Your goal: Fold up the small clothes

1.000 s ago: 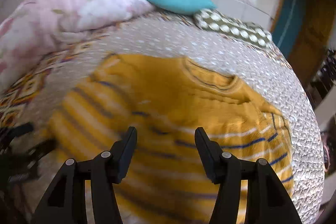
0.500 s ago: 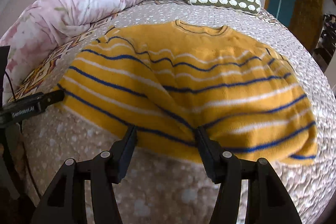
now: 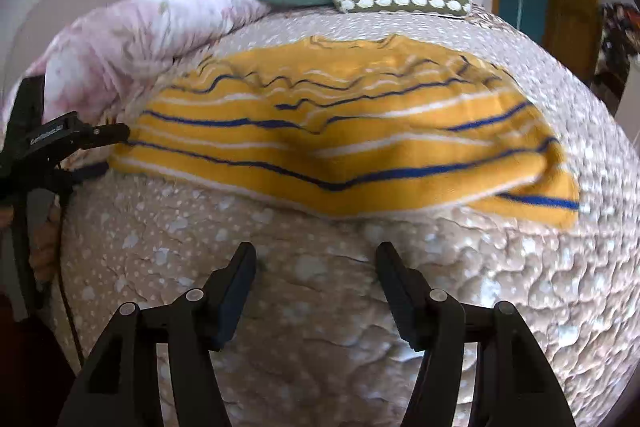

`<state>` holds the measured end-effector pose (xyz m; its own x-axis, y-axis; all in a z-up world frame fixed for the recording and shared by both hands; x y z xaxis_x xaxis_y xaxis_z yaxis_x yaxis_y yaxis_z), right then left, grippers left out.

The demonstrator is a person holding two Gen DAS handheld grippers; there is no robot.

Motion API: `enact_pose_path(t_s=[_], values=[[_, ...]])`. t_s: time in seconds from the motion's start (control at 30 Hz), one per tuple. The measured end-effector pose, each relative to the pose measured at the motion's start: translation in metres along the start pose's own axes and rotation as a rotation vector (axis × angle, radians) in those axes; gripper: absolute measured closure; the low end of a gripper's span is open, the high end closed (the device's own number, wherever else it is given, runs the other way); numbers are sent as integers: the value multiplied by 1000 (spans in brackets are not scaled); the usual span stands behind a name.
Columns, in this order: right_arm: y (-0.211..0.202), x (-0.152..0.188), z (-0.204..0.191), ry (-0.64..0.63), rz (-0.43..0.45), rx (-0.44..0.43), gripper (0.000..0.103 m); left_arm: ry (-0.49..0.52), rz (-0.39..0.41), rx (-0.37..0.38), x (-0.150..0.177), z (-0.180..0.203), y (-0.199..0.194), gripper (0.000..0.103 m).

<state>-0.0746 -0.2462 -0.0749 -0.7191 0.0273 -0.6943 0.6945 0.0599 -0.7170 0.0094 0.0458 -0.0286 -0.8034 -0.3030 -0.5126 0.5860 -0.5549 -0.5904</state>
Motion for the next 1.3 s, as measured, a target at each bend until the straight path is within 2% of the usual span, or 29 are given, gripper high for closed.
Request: enact_pose_path(t_s=[0.2, 0.33, 0.43, 0.47, 0.5, 0.53, 0.57, 0.6, 0.67, 0.77, 0.87, 0.97, 1.07, 1.17, 1.27, 1.3], values=[[-4, -3, 0, 10, 23, -40, 37, -25, -35, 6, -9, 9, 17, 7], [-23, -35, -1, 16, 102, -116, 37, -35, -54, 21, -14, 14, 32, 7], [-21, -61, -9, -2, 138, -155, 38, -67, -64, 33, -22, 18, 44, 8], [-13, -67, -13, -2, 133, -174, 45, -80, -70, 37, -24, 18, 46, 12], [-6, -71, -17, -2, 123, -188, 56, -93, -77, 15, -26, 17, 49, 33], [7, -73, -21, 1, 98, -203, 61, -95, -89, -7, -27, 16, 51, 68], [20, -73, -22, 9, 67, -218, 69, -98, -117, -18, -27, 15, 54, 78], [36, -71, -23, 21, 26, -229, 70, -113, -141, -1, -28, 16, 57, 83], [62, -65, -20, 72, -55, -264, 70, -126, -155, -19, -32, 18, 55, 86], [53, -69, -8, 151, -47, -335, 73, -58, -157, -92, -40, 36, 53, 88], [31, -62, 11, 145, 11, -311, 73, 57, -135, -152, -50, 75, 49, 89], [3, -53, 42, 141, 89, -276, 71, 147, -118, -133, -55, 133, 51, 90], [-21, -47, 89, 211, 168, -232, 71, 231, -127, -82, -50, 199, 69, 91], [-34, -35, 145, 362, 219, -222, 71, 332, -175, -20, -28, 269, 97, 95], [-34, -25, 189, 543, 209, -297, 68, 435, -265, 31, 17, 331, 135, 95], [-33, -24, 199, 577, 208, -306, 68, 450, -286, 36, 28, 340, 144, 95]])
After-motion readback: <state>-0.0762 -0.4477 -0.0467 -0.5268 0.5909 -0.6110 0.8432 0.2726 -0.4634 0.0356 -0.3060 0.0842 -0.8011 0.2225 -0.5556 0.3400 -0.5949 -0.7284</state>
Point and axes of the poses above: each gripper's, at about its wrist camera, not at the fingertips, and y roughly the way its jaws point, z to its right, x to its underside, the point moved 8 cm from there along y, roughly the way its jaws point, and after that the axes turned 8 degrees about x, right-handed, at the moved point
